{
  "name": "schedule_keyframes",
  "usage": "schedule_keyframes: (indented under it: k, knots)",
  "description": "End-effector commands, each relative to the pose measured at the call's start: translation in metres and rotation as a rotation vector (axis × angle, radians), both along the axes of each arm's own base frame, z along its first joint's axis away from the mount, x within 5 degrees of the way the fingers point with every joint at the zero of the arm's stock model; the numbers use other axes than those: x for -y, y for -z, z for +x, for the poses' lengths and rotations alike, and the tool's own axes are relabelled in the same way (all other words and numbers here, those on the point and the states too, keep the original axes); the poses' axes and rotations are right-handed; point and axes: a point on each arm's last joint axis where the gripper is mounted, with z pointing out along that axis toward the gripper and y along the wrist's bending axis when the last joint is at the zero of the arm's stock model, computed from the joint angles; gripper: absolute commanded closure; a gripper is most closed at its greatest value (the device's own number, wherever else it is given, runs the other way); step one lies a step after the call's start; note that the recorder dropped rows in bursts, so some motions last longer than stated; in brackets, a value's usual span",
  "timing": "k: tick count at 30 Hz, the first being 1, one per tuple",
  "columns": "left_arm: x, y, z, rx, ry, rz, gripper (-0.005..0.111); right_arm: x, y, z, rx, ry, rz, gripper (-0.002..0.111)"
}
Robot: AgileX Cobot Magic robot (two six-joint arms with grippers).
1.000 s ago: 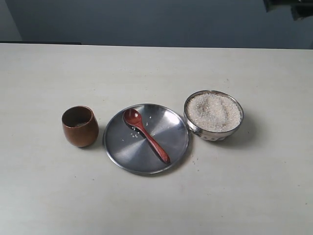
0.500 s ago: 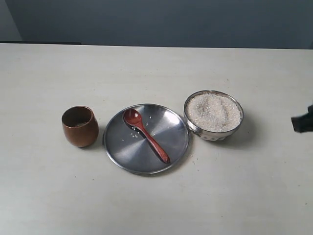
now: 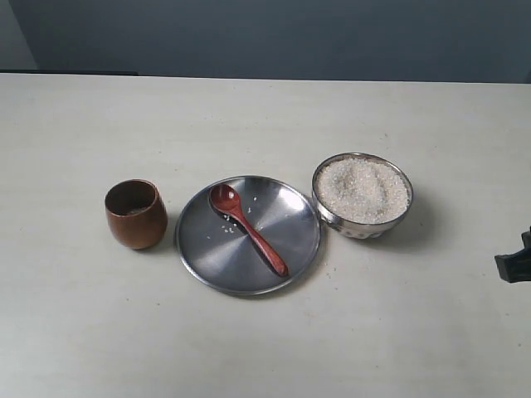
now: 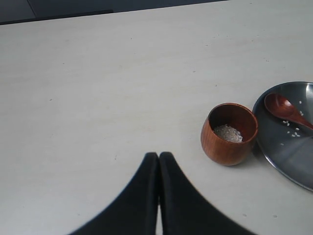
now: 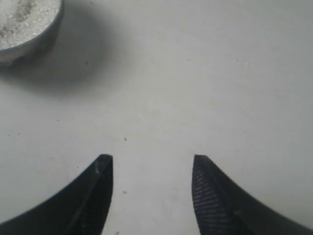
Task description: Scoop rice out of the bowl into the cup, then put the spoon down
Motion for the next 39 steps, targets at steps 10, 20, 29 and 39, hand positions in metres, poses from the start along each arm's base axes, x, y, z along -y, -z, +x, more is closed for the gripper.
schedule_keyframes:
  k: [10, 20, 29, 39]
  knots:
    - [0.000, -0.003, 0.001, 0.018, 0.004, 0.004, 0.106, 0.001, -0.001, -0.001, 0.012, 0.005, 0.004, 0.059]
    - [0.000, -0.003, 0.001, 0.018, 0.004, 0.004, 0.106, 0.020, -0.031, -0.021, 0.250, 0.092, 0.142, 0.059]
    - [0.000, -0.003, 0.001, 0.018, 0.004, 0.004, 0.106, 0.060, -0.052, -0.051, 0.474, 0.405, 0.137, 0.059]
    - [0.000, -0.003, 0.001, 0.018, 0.004, 0.004, 0.106, 0.071, -0.063, -0.079, 0.621, 0.567, 0.103, 0.059]
